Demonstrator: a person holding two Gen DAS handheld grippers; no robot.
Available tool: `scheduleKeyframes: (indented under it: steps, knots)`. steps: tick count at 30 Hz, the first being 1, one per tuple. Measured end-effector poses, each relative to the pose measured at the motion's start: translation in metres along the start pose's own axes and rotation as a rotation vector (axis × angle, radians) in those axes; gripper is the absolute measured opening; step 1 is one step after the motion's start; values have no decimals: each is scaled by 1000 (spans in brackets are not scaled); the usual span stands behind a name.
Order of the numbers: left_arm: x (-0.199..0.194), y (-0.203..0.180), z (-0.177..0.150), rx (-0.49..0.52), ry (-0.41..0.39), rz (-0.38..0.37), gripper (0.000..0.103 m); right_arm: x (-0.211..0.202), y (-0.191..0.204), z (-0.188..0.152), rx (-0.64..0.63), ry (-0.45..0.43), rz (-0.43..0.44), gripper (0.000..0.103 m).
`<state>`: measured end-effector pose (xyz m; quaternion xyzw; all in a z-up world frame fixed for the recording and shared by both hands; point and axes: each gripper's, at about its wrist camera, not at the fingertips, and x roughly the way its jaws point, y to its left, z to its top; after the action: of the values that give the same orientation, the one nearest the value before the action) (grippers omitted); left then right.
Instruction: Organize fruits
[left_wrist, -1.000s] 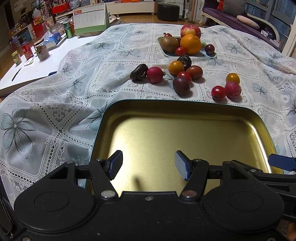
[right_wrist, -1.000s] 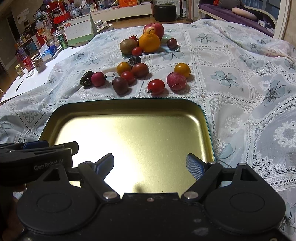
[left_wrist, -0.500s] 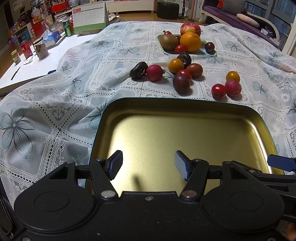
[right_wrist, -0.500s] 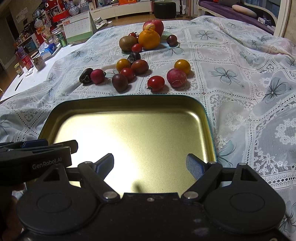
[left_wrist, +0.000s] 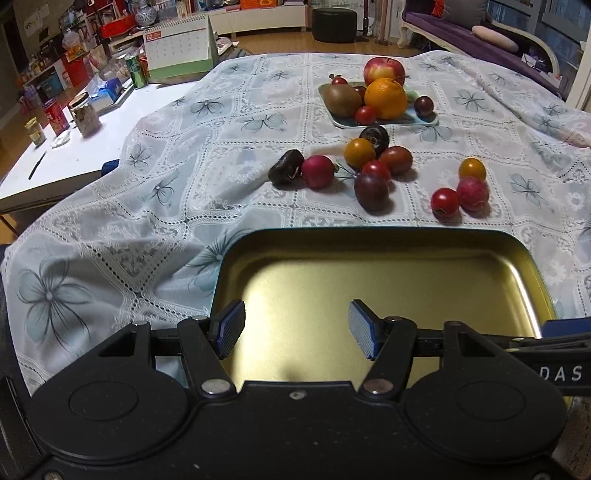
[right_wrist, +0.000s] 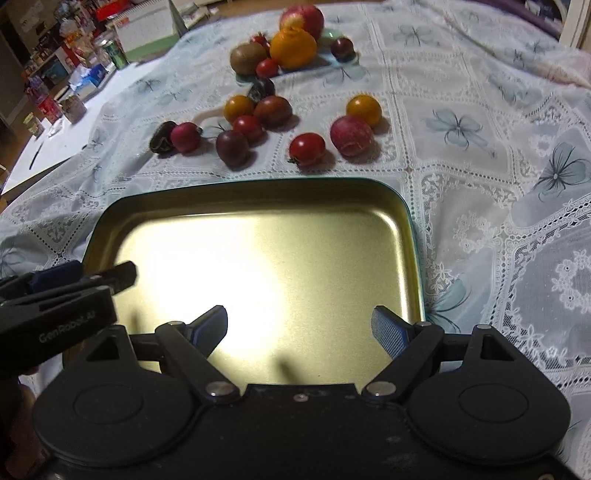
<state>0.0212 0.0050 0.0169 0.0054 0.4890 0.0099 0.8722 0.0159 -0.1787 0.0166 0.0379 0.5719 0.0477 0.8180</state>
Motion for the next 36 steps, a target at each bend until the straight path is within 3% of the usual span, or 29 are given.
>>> scheduleKeyframes:
  steps: [5,12,30,33,36]
  knots:
    - [9,6,5,-36,59,-75,65,13,-8,12,46,111,0,88]
    - [18,5,3,-48,141,-68,65,29,-16,14,95,210,13,88]
    - [19,6,12,-37,110,-91,63,27,-11,20,44,215,-6,88]
    - [16,9,23,-34,79,-74,58,19,-10,32,21,173,-19,88]
    - [12,15,40,-23,34,-64,58,6,-13,49,11,76,-40,88]
